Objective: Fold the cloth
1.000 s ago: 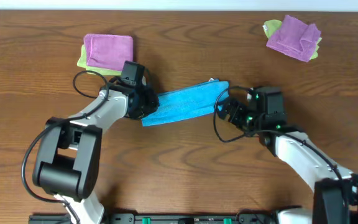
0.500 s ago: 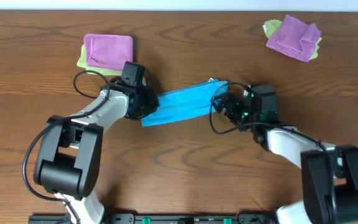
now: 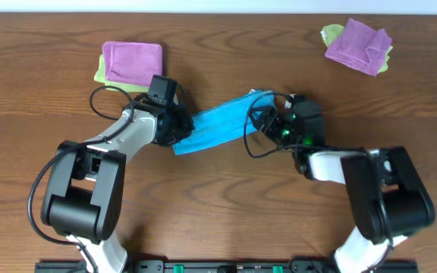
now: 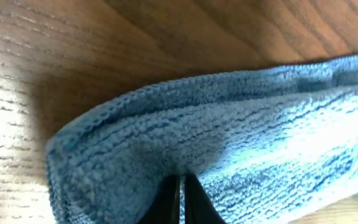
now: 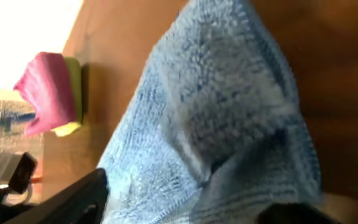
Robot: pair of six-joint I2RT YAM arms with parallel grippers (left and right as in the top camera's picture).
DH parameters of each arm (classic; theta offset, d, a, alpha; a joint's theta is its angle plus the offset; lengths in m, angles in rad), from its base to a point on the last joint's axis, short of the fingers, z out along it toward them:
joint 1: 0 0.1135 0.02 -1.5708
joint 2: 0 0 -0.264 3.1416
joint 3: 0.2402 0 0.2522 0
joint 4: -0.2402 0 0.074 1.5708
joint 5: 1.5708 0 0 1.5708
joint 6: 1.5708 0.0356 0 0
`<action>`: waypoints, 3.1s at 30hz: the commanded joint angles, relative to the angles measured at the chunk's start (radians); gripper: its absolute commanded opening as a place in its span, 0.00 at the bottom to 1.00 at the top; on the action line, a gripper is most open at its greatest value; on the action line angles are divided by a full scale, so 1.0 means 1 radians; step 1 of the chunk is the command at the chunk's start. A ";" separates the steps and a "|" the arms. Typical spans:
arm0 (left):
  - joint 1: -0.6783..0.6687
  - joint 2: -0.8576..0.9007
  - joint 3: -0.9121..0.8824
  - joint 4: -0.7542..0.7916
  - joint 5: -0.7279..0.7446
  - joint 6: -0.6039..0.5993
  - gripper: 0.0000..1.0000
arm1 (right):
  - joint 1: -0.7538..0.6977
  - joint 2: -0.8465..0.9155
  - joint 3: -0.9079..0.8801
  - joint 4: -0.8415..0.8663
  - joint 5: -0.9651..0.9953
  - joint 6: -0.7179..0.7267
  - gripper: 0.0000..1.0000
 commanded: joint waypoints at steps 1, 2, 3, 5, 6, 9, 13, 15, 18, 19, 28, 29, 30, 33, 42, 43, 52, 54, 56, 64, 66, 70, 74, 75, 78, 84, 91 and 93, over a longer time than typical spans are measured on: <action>0.001 0.013 0.011 -0.004 -0.010 0.001 0.06 | 0.008 0.097 -0.028 -0.013 0.111 0.003 0.63; 0.001 0.013 0.011 -0.004 -0.010 0.001 0.06 | 0.008 0.106 -0.028 -0.005 0.126 -0.008 0.61; 0.001 0.013 0.011 -0.004 -0.010 0.001 0.06 | 0.008 0.115 -0.027 -0.001 0.144 -0.021 0.59; 0.001 0.013 0.011 -0.007 -0.007 0.001 0.06 | 0.008 0.121 -0.027 0.001 0.180 -0.057 0.56; 0.001 0.013 0.011 -0.010 -0.006 0.001 0.06 | 0.008 0.122 -0.027 0.002 0.194 -0.077 0.55; 0.001 0.013 0.011 -0.017 -0.007 0.006 0.06 | 0.008 0.123 -0.027 0.002 0.227 -0.117 0.44; 0.001 0.013 0.011 -0.019 -0.006 0.016 0.06 | 0.008 0.135 -0.012 0.005 0.229 -0.174 0.33; 0.001 0.013 0.011 -0.019 -0.006 0.016 0.06 | 0.008 0.135 -0.006 0.011 0.229 -0.219 0.17; 0.001 0.013 0.011 -0.019 -0.007 0.016 0.06 | 0.008 0.134 0.008 0.031 0.216 -0.296 0.01; 0.001 0.013 0.011 -0.019 -0.007 0.018 0.06 | 0.007 0.130 0.012 0.035 0.204 -0.310 0.01; 0.002 0.013 0.012 -0.018 -0.015 0.020 0.06 | 0.008 -0.061 0.018 -0.056 0.142 -0.404 0.01; 0.002 0.013 0.012 -0.016 -0.015 0.020 0.06 | 0.009 -0.097 0.018 -0.085 0.138 -0.422 0.01; 0.002 0.013 0.012 -0.014 -0.015 0.019 0.06 | 0.011 -0.126 0.018 -0.108 0.138 -0.439 0.01; 0.002 0.013 0.012 -0.009 -0.015 0.019 0.06 | 0.027 -0.215 0.018 -0.155 0.138 -0.492 0.01; 0.001 0.013 0.012 -0.006 -0.014 0.019 0.06 | 0.153 -0.335 0.029 -0.193 0.125 -0.531 0.01; 0.001 0.013 0.012 -0.006 -0.014 0.019 0.06 | 0.172 -0.334 0.033 -0.198 0.124 -0.532 0.01; 0.003 0.013 0.013 -0.006 -0.005 0.020 0.06 | 0.283 -0.331 0.086 -0.293 0.128 -0.594 0.01; 0.003 0.013 0.013 -0.006 -0.003 0.024 0.06 | 0.293 -0.331 0.087 -0.292 0.128 -0.594 0.01; 0.003 0.013 0.013 -0.006 0.008 0.034 0.06 | 0.306 -0.330 0.087 -0.293 0.128 -0.594 0.01; 0.013 -0.010 0.026 -0.049 0.023 0.068 0.06 | 0.345 -0.327 0.093 -0.293 0.132 -0.594 0.01; 0.024 -0.039 0.040 -0.082 0.018 0.105 0.06 | 0.349 -0.325 0.098 -0.304 0.139 -0.594 0.01; 0.043 -0.099 0.046 -0.106 -0.005 0.132 0.06 | 0.350 -0.325 0.111 -0.325 0.147 -0.607 0.01; 0.063 -0.138 0.046 -0.137 -0.037 0.151 0.06 | 0.354 -0.323 0.130 -0.351 0.150 -0.623 0.01; 0.068 -0.140 0.046 -0.151 -0.044 0.154 0.06 | 0.357 -0.323 0.134 -0.357 0.150 -0.632 0.01; 0.076 -0.139 0.045 -0.202 -0.072 0.169 0.06 | 0.371 -0.321 0.144 -0.360 0.155 -0.647 0.01; 0.074 -0.139 0.038 -0.250 -0.167 0.185 0.06 | 0.404 -0.286 0.193 -0.401 0.159 -0.663 0.01; 0.075 -0.139 0.030 -0.258 -0.228 0.185 0.06 | 0.447 -0.224 0.267 -0.453 0.166 -0.691 0.01; 0.078 -0.139 0.031 -0.260 -0.237 0.185 0.06 | 0.457 -0.202 0.290 -0.483 0.166 -0.704 0.01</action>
